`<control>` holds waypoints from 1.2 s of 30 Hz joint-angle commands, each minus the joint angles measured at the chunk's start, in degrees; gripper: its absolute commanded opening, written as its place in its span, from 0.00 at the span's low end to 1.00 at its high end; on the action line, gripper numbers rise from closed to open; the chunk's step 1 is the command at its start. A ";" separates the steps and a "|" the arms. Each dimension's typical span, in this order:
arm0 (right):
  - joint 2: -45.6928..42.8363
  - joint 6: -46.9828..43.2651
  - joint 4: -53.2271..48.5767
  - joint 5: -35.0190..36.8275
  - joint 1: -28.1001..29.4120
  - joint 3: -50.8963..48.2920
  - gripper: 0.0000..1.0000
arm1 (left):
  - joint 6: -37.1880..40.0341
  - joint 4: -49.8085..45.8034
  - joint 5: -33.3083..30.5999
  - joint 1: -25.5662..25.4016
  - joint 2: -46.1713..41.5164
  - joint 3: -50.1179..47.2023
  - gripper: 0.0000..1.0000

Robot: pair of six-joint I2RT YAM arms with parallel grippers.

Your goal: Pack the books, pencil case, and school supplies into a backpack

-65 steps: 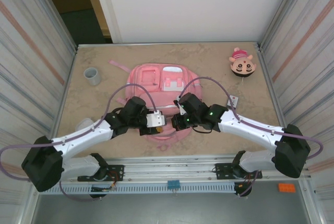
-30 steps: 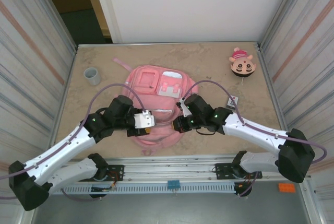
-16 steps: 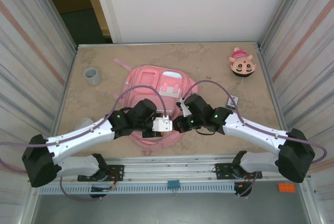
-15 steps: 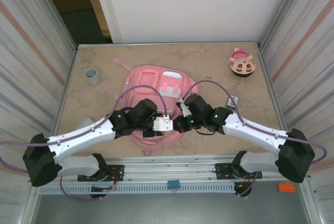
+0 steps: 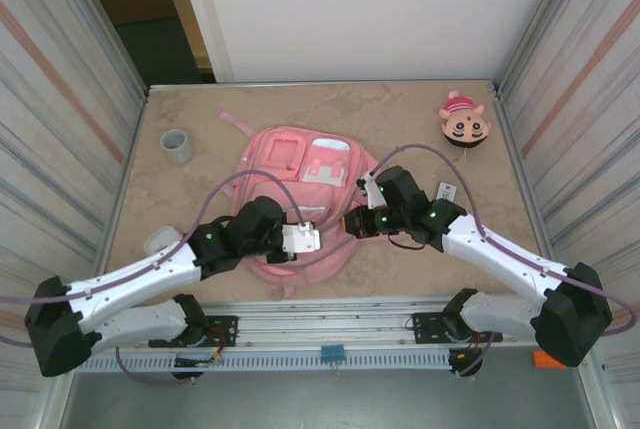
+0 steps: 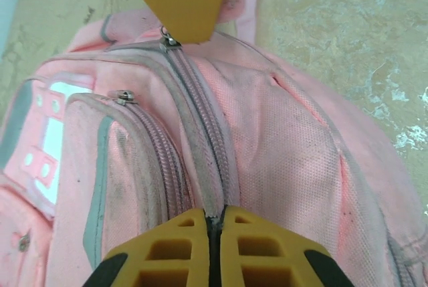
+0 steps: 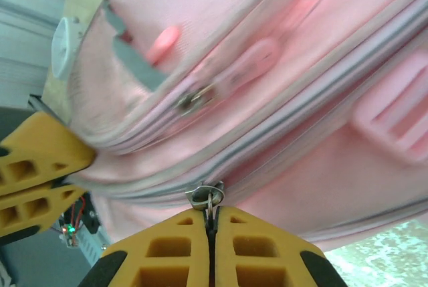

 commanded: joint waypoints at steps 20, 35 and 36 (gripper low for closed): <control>9.61 -4.88 -1.24 7.22 -11.75 5.58 0.00 | 1.15 -5.41 6.63 0.62 -6.41 -2.82 0.00; 6.14 -3.21 -0.93 2.57 -11.69 3.29 0.34 | 0.55 -3.31 4.04 0.64 -4.75 -1.96 0.00; 4.92 -3.07 -1.32 2.58 -11.51 3.35 0.36 | 0.44 -3.15 4.33 0.64 -4.64 -1.99 0.00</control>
